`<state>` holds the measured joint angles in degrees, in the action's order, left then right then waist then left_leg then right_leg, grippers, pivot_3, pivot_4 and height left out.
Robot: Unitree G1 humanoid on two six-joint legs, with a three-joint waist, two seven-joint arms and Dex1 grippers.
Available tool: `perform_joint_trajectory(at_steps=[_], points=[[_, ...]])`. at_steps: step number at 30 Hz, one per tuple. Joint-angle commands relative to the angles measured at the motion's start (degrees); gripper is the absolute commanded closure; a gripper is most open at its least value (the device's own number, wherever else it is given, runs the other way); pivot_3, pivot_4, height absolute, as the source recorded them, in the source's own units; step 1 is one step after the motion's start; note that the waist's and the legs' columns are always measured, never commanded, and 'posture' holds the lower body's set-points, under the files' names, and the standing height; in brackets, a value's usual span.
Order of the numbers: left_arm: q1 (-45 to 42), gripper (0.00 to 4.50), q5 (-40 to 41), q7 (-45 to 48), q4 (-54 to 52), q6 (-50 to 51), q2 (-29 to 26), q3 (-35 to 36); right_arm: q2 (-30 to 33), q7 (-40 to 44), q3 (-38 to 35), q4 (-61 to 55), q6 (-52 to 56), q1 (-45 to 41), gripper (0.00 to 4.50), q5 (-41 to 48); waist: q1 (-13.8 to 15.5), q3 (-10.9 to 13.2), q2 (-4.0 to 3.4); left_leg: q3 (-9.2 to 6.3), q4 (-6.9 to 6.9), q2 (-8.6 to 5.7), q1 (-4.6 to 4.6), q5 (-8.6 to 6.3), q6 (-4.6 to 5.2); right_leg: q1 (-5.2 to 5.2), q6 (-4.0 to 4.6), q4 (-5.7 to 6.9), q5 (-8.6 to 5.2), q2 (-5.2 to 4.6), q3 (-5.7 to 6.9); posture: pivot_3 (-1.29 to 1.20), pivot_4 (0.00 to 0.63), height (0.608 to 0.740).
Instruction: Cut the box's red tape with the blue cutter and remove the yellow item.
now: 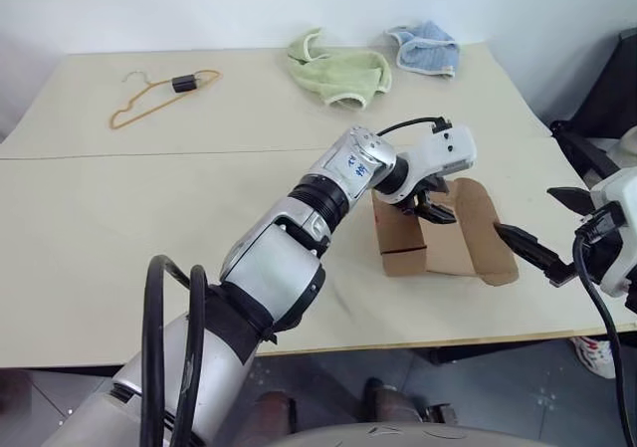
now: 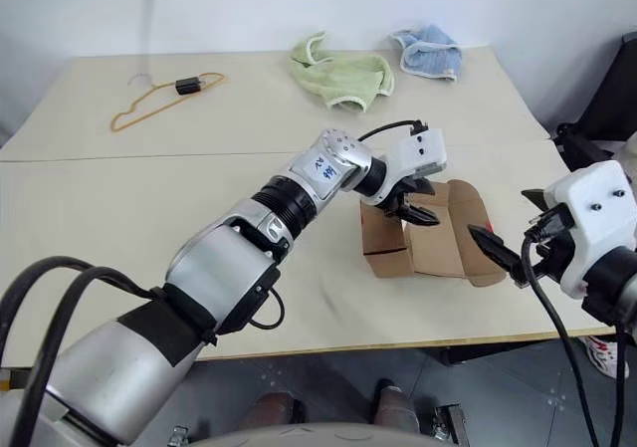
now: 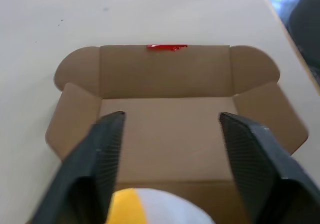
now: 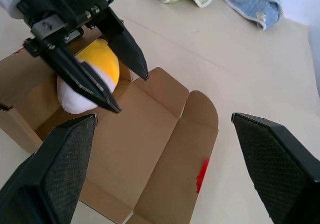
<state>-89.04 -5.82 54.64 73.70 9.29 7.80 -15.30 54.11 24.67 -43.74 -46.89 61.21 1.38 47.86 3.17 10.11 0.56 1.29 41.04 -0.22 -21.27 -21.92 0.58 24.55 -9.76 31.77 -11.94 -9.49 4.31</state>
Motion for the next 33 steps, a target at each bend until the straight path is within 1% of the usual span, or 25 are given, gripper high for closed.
perform_joint_trajectory(at_steps=[1, 2, 7, 16, 19, 25, 26, 27, 33], points=[[-1.57, 0.24, -1.64, 1.01, -0.68, -1.34, -0.56, 0.09, 0.21, -0.57, -3.15, -1.50, 0.41, 0.29, 0.00, 1.01, 0.10, 0.00, 0.00, 0.00, 0.00, 0.00, 0.00, 0.00, 0.00, 0.00, 0.00, 0.00, 0.00, 0.00, 0.00, 0.00, 0.150, 0.740], [-1.30, 0.03, -2.04, 1.35, -0.87, -1.18, -1.69, 0.13, 0.25, -0.61, -3.30, -1.57, 0.57, 0.30, 0.00, 1.24, 0.10, 0.00, 0.00, 0.00, 0.00, 0.00, -0.01, -0.01, 0.01, 0.00, 0.00, 0.00, 0.00, 0.00, 0.00, 0.00, 0.150, 0.740], [0.76, 0.03, -4.45, 4.23, -2.34, -1.41, -5.41, -1.22, 0.65, -0.81, -2.42, -1.08, 0.67, -0.24, 0.00, 1.58, -0.06, -0.01, -0.01, 0.00, -0.01, 0.00, 0.00, -0.01, 0.01, 0.01, 0.00, 0.00, 0.00, 0.00, 0.00, 0.00, 0.150, 0.740], [7.60, 0.03, -8.86, 6.30, -8.04, -3.37, -7.48, -5.88, 2.05, -0.13, 0.29, 0.96, -0.05, -2.16, 0.00, 0.73, 0.59, -0.02, -0.03, 0.00, 0.06, -0.01, 0.02, -0.01, 0.01, -0.04, 0.00, 0.03, 0.01, 0.00, 0.00, 0.00, 0.150, 0.740], [8.93, 0.03, -10.30, 6.22, -9.56, -3.46, -8.25, -7.18, 2.37, 0.07, 0.29, 1.29, -0.08, -2.30, 0.00, 0.63, 0.99, -0.03, -0.04, 0.00, 0.10, 0.00, 0.03, -0.01, 0.01, -0.04, 0.00, 0.07, 0.01, 0.00, 0.00, 0.00, 0.150, 0.740], [10.78, 0.03, -12.55, 8.42, -12.27, -4.48, -10.55, -9.66, 2.83, 0.35, -0.61, 1.24, 0.34, -2.14, 0.00, 0.67, 0.90, -0.03, -0.05, 0.00, 0.10, 0.00, 0.02, -0.01, 0.01, -0.03, 0.00, 0.07, 0.01, 0.00, 0.00, 0.00, 0.150, 0.740], [10.93, 0.41, -12.41, 8.36, -12.55, -4.58, -10.72, -9.43, 2.82, 0.44, -0.87, 1.21, 0.36, -2.02, 0.00, 0.68, 0.86, -0.03, -0.04, 0.00, 0.10, 0.00, 0.02, -0.01, 0.01, -0.03, 0.00, 0.07, 0.01, 0.00, 0.00, 0.00, 0.150, 0.740], [11.00, 0.60, -11.92, 8.26, -12.86, -4.57, -10.80, -8.85, 2.81, 0.60, -1.19, 1.15, 0.33, -1.84, 0.00, 0.65, 0.86, -0.03, -0.04, 0.00, 0.10, 0.01, 0.02, -0.01, 0.01, -0.03, 0.00, 0.07, 0.01, 0.00, 0.00, 0.00, 0.150, 0.740], [10.96, 2.36, -8.81, 9.24, -14.88, -3.63, -11.03, -5.73, 2.66, 2.44, -3.65, 0.55, -0.78, -0.50, 0.00, 0.35, 0.88, -0.03, -0.04, 0.00, 0.11, 0.00, 0.01, -0.01, 0.01, -0.03, 0.00, 0.08, 0.01, 0.00, 0.00, 0.00, 0.150, 0.740]])
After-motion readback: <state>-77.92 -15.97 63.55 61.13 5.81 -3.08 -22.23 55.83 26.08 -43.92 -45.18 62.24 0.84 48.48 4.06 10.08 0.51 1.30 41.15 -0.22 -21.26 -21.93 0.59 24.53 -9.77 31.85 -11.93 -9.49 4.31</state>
